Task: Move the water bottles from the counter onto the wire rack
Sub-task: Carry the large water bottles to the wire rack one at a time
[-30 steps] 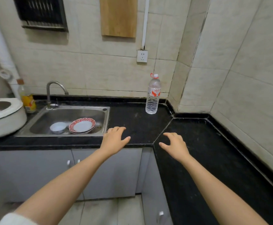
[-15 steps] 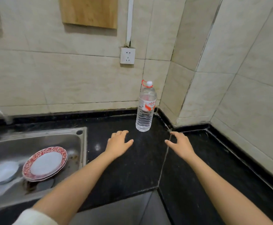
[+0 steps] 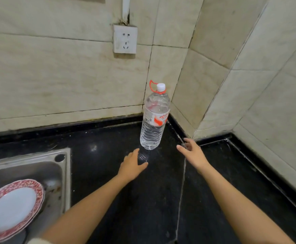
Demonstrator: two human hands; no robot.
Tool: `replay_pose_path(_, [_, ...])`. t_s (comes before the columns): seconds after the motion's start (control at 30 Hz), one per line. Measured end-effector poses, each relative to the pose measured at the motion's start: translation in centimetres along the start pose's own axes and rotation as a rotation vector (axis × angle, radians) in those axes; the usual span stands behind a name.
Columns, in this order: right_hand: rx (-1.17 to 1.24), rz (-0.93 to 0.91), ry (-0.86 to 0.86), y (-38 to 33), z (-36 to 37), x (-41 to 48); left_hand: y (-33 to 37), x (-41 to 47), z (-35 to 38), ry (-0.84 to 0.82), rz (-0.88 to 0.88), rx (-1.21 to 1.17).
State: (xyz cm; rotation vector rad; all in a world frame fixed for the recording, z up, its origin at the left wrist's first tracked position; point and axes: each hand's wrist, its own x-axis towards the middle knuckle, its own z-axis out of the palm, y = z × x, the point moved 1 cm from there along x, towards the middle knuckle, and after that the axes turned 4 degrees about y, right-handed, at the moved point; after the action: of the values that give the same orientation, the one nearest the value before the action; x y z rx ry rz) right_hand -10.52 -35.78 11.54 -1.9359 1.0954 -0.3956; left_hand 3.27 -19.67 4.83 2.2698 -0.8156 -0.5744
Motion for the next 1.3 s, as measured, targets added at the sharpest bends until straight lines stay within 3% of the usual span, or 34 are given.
replay_pose_path(0.2, [0.137,-0.124,-0.182,-3.5,0.5,9.8,2.2,6.5,-0.2,0.037,0.015,-0.136])
replay_pose_path(0.37, [0.21,-0.23,-0.361,-5.9,0.9,18.1,5.2,11.6,-0.1,0.226,0.103,-0.419])
replay_pose_path(0.57, [0.353,-0.257,-0.584,-5.6,3.7,20.6,4.6,16.4,2.0,0.325,0.059,-0.605])
replay_pose_path(0.87, [0.429,-0.258,-0.605,-5.9,3.5,17.3,3.8,15.0,1.2,0.217,0.059,-0.528])
replay_pose_path(1.3, [0.591,-0.103,-0.27,-2.7,4.8,-1.3,-0.1,2.4,0.4,-0.038,0.3,-0.542])
